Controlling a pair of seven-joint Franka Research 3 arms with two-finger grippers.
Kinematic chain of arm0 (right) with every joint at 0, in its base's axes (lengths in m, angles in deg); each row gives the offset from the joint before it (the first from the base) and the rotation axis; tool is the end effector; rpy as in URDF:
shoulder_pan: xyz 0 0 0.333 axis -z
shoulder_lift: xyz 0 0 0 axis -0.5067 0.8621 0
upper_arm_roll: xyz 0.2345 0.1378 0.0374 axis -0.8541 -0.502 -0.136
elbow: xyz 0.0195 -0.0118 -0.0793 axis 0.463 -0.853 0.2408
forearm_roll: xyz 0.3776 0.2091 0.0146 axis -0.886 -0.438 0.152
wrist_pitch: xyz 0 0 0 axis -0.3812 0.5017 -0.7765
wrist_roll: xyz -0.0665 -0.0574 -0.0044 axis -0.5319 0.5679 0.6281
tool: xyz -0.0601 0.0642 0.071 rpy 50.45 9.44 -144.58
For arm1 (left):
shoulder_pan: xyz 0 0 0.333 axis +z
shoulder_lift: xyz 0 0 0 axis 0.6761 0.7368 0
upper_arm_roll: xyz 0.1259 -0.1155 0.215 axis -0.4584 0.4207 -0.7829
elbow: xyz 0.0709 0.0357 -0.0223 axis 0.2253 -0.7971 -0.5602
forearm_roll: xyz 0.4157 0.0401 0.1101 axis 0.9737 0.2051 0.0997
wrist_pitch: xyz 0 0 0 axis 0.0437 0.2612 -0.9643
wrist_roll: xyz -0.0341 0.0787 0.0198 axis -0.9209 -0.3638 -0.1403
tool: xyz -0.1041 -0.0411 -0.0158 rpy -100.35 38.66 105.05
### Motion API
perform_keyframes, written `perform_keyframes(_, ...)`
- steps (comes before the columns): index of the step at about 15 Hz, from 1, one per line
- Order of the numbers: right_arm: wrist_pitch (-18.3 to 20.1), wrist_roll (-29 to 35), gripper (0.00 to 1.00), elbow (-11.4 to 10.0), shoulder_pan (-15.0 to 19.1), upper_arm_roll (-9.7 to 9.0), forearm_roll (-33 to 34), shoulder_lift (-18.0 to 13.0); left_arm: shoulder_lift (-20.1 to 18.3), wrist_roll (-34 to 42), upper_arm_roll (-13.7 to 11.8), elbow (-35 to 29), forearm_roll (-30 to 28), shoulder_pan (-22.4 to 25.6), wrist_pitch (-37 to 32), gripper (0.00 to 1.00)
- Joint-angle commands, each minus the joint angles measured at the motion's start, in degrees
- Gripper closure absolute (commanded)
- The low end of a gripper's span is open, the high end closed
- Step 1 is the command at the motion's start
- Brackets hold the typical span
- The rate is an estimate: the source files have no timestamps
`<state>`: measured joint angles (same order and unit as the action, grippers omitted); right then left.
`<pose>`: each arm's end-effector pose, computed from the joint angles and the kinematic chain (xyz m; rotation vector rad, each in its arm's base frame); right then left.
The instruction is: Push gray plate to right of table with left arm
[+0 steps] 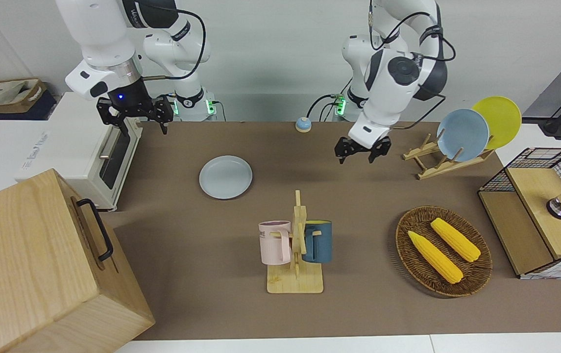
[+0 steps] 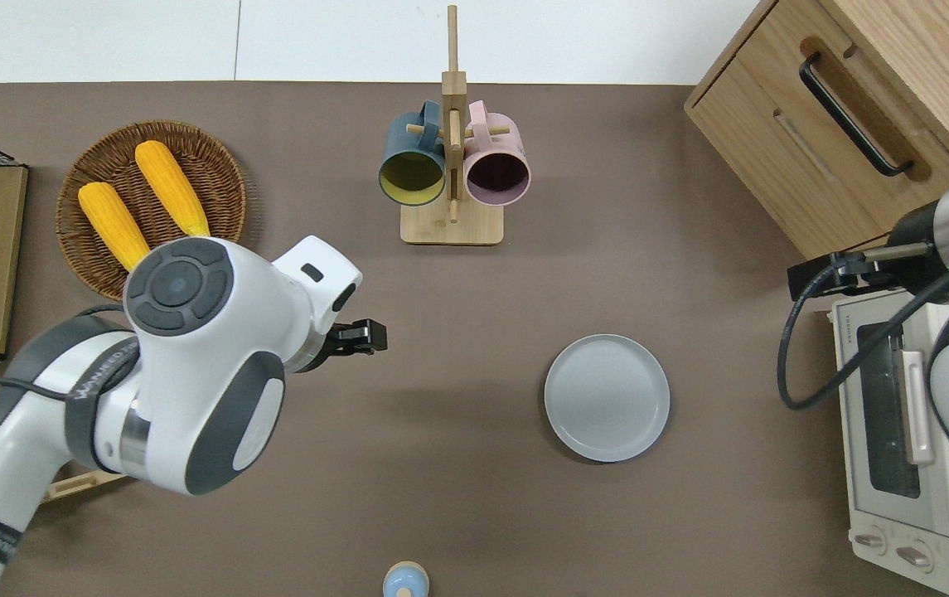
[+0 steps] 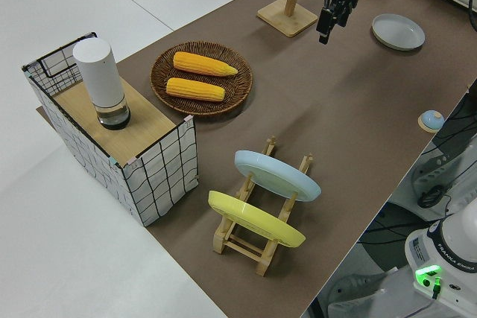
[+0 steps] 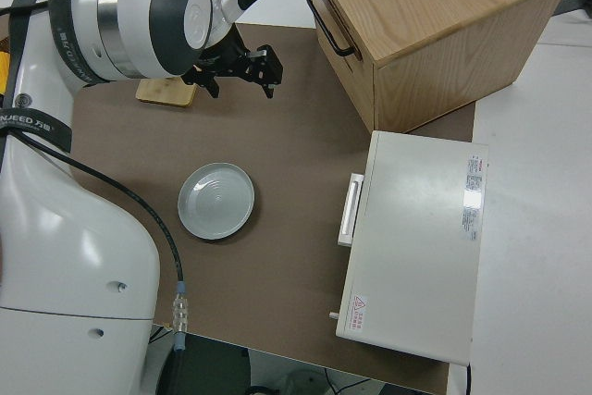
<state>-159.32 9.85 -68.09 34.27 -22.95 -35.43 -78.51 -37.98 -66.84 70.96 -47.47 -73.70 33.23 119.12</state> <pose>0.6061 0.0464 0.5788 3.1097 0.0971 -0.0223 0.5670 -0.1682 0.4078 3.0935 -0.0041 -0.0963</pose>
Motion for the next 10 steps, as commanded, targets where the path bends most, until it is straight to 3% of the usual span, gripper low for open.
perform_keyframes(1, 0.59, 0.18, 0.017, 0.08, 0.04, 0.01, -0.4, -0.33, -2.61, 8.61, 0.46, 1.53, 2.55, 5.34, -4.56, 0.01)
perform_keyframes(7, 0.59, 0.18, 0.017, 0.08, 0.04, 0.01, -0.4, -0.33, -4.19, 20.74, 0.29, 7.15, 3.25, 13.26, -11.06, 0.01)
perform_keyframes(10, 0.59, 0.18, 0.017, 0.08, 0.04, 0.01, -0.4, -0.33, -4.19, 22.61, 0.29, 10.49, 3.26, 14.85, -13.53, 0.01)
